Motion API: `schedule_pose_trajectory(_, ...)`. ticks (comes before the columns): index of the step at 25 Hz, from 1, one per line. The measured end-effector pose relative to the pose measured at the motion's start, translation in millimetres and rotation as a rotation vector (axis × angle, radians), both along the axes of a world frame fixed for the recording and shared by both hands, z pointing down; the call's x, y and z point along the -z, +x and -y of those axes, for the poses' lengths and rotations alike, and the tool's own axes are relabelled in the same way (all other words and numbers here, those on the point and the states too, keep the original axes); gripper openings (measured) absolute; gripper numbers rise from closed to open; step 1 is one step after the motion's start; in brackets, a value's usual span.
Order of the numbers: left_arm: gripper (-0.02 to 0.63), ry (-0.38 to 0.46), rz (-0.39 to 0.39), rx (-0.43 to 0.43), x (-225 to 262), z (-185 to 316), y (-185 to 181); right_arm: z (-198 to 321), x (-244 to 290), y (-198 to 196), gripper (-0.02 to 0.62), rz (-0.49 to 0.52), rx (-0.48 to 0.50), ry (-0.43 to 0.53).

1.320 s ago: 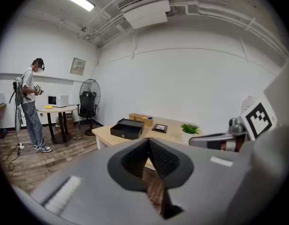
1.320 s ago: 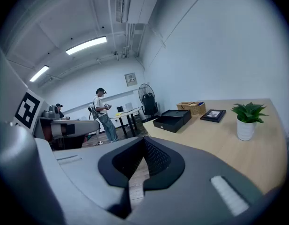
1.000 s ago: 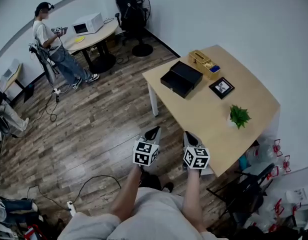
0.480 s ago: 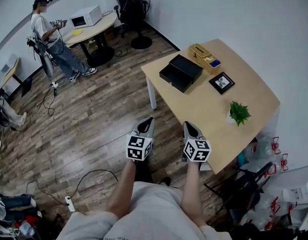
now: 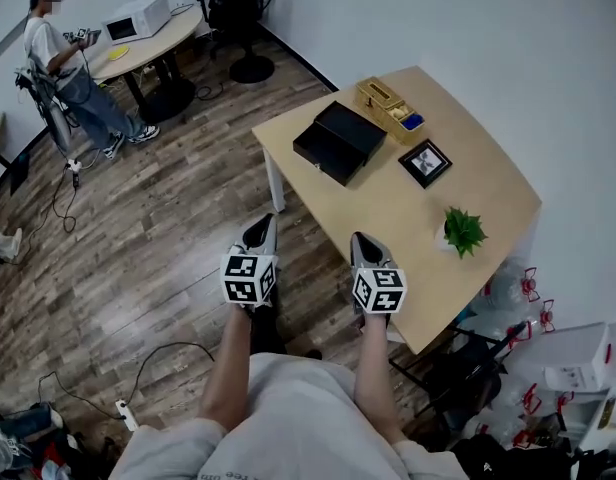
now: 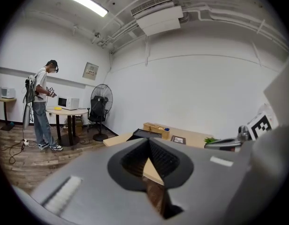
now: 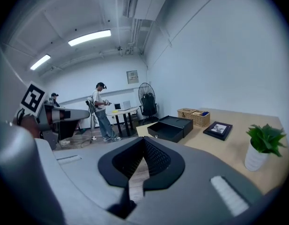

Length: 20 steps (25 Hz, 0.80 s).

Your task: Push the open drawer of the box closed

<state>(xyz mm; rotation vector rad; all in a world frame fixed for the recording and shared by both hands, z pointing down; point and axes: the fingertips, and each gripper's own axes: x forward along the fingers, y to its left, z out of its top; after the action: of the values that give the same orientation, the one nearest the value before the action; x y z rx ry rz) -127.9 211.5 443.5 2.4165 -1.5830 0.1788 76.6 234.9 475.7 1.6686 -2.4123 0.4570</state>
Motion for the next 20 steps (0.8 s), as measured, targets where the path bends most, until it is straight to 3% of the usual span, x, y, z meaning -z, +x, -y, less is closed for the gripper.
schedule_pose_trajectory(7,0.052,-0.027,0.055,-0.096,-16.4,83.9,26.9,66.3,-12.1,-1.9,0.002,-0.088,-0.005,-0.050)
schedule_pose_trajectory(11,0.052,-0.043,0.070,-0.165,-22.1,134.9,37.2,112.3,-7.2,7.7,0.002,-0.159,-0.075,-0.063)
schedule_pose_trajectory(20,0.052,-0.092,0.119,-0.281,-47.6,221.0,22.7,186.4,-7.8,-2.4,0.002,-0.164,-0.221,-0.096)
